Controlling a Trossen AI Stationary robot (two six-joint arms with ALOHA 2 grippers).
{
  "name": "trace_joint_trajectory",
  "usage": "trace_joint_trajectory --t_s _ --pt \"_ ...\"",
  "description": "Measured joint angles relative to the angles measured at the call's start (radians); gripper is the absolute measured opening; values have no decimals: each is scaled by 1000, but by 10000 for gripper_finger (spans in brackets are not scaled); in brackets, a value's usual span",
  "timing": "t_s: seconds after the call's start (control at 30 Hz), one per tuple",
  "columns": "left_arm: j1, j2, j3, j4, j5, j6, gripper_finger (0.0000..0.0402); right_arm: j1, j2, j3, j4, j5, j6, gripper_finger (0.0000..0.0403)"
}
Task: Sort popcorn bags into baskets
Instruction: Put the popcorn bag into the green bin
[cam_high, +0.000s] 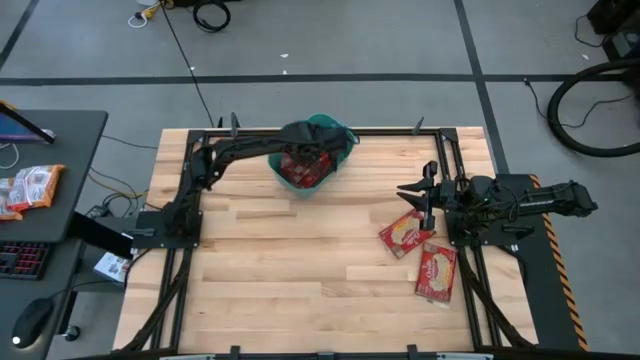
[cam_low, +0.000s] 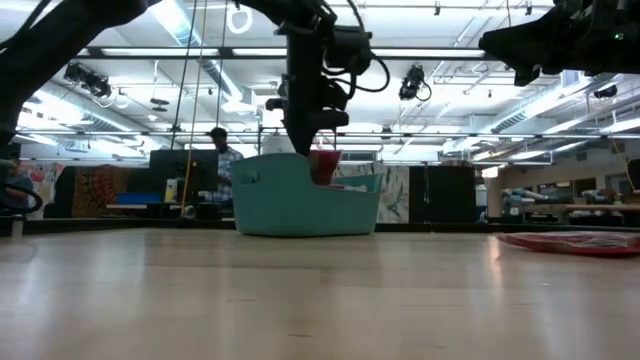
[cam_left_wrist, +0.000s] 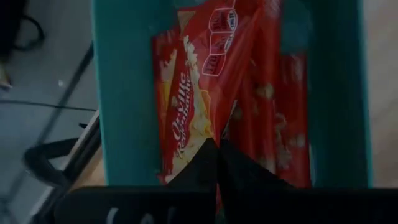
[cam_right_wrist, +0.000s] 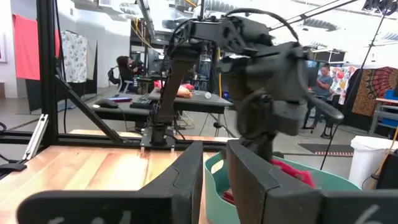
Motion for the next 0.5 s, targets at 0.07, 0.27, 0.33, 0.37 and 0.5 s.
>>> trace_joint_trajectory --t_s 0.07,0.27,0.33,0.37,0.5 --pt "23 0 0 24 8 -25 5 0 0 0 0 0 0 78" --pt "47 0 0 109 44 -31 39 0 0 0 0 -1 -1 78" --pt "40 0 0 141 68 -7 60 0 0 0 0 -1 -1 78" --pt "36 0 0 153 81 4 70 0 0 0 -1 -1 -1 78" --pt "17 0 0 163 96 76 107 0 0 0 -2 -1 -1 78"
